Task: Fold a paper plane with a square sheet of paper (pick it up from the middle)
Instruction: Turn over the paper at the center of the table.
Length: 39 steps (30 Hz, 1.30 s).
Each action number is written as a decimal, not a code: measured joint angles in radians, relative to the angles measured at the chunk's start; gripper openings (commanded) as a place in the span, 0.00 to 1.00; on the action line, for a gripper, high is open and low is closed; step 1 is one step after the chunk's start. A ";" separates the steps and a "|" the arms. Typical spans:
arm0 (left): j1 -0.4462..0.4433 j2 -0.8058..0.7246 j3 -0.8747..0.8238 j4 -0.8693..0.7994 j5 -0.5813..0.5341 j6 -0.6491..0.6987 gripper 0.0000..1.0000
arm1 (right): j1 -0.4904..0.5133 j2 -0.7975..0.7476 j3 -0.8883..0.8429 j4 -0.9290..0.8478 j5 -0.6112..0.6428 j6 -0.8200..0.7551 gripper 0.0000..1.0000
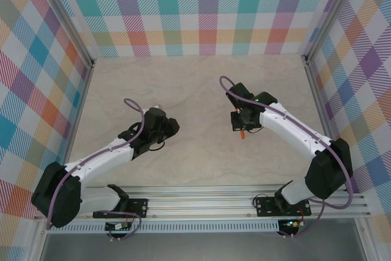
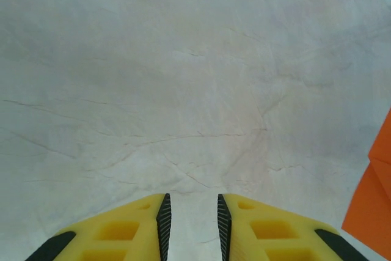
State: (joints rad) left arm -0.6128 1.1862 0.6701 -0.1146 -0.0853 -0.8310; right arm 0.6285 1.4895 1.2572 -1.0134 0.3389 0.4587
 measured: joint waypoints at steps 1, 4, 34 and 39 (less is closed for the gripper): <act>0.000 -0.022 -0.009 -0.013 -0.018 -0.006 0.31 | 0.016 0.024 0.007 -0.022 0.022 0.000 0.08; 0.000 -0.079 -0.032 -0.045 -0.065 -0.018 0.33 | 0.064 0.127 0.034 -0.068 0.062 0.012 0.08; -0.061 0.067 -0.033 -0.036 0.155 -0.028 0.45 | -0.089 -0.006 -0.230 0.379 -0.478 0.059 0.65; -0.142 0.267 0.117 0.001 0.181 -0.021 0.43 | -0.198 0.014 -0.306 0.431 -0.587 0.011 0.62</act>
State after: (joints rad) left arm -0.7547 1.4536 0.7868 -0.1135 0.0956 -0.8520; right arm 0.4305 1.5040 0.9516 -0.5823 -0.2481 0.4702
